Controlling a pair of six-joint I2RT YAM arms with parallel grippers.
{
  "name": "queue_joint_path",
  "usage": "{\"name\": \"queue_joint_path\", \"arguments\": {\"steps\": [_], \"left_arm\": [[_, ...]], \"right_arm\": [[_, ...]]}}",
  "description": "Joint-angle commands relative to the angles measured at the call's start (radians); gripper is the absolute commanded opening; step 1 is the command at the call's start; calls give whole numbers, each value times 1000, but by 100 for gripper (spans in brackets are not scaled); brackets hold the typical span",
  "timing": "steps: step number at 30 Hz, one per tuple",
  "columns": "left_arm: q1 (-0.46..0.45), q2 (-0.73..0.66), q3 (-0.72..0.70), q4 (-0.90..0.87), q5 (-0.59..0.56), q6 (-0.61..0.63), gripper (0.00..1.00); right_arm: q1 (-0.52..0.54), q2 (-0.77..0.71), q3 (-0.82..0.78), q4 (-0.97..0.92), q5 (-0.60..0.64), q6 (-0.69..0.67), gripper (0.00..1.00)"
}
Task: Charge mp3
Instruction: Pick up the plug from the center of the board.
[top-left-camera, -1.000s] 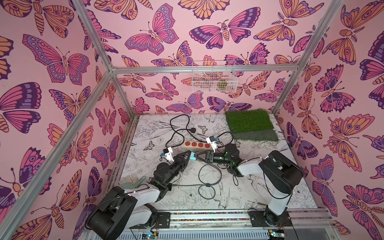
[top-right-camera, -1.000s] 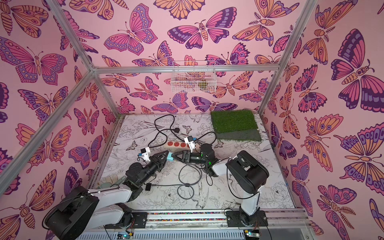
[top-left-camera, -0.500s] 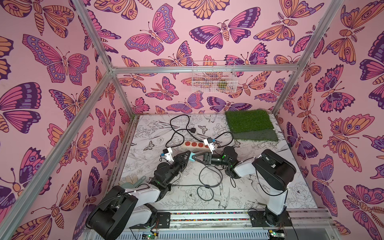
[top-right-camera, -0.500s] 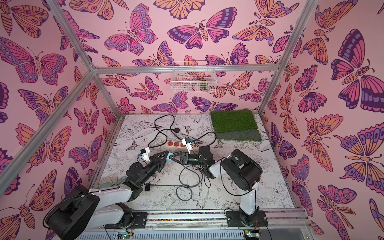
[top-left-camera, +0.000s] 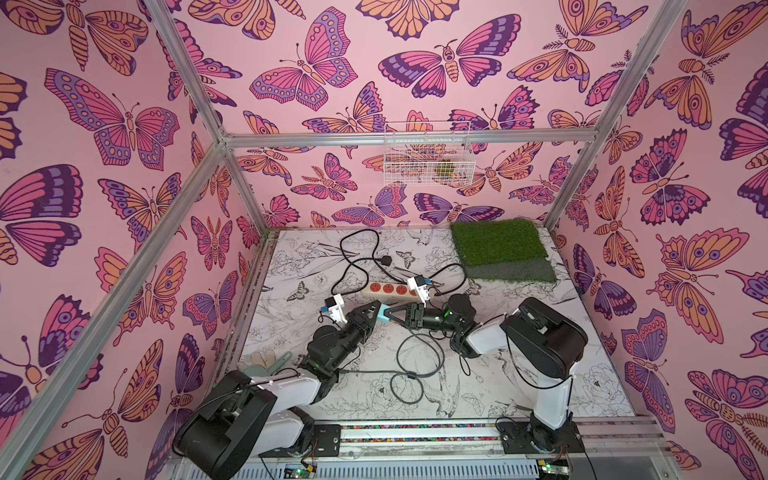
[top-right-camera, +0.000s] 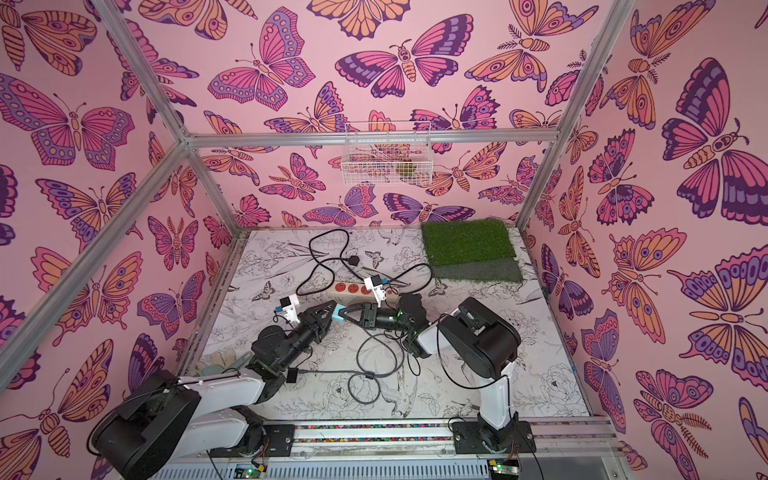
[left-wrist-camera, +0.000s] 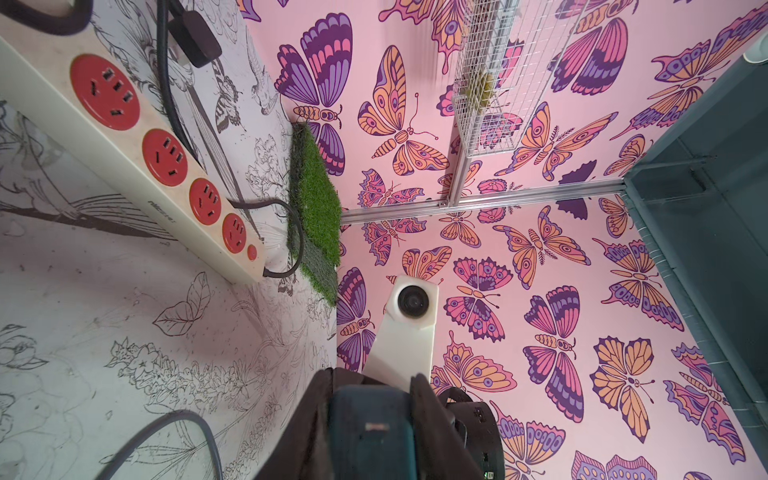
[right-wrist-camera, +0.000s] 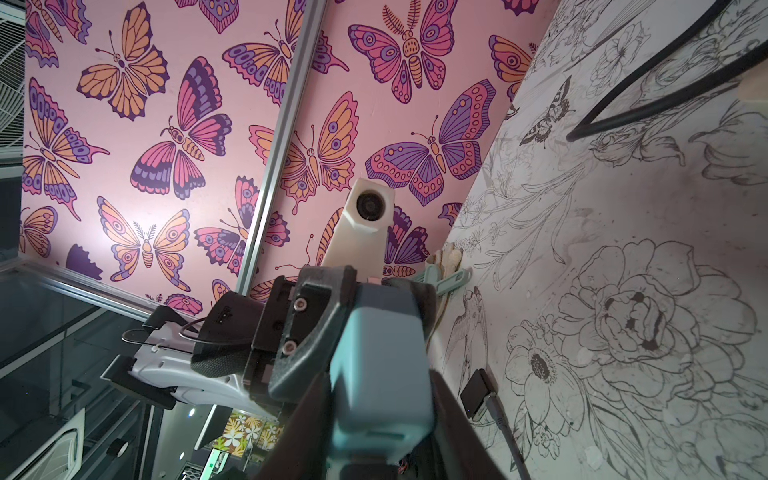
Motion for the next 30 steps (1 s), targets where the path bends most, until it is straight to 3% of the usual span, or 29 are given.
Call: {"name": "queue_joint_path", "arguments": {"steps": [1, 7, 12, 16, 23, 25, 30], "left_arm": [[-6, 8, 5, 12, 8, -2, 8], [-5, -25, 15, -50, 12, 10, 35], [-4, -87, 25, -160, 1, 11, 89], [1, -171, 51, -305, 3, 48, 93], [25, -347, 141, -730, -21, 152, 96], [34, -375, 193, -827, -31, 172, 95], [48, -393, 294, -1109, -58, 239, 94]], "right_arm": [[-7, -17, 16, 31, 14, -29, 22], [-24, -25, 8, 30, 18, -27, 18], [-47, -32, 7, 30, 15, -18, 16], [-79, -36, 0, 7, 16, -6, 11], [-117, -81, -9, -164, 13, -70, 4], [-120, -132, 10, -362, 24, -160, 0], [-116, -310, 166, -1131, 164, -495, 0]]}}
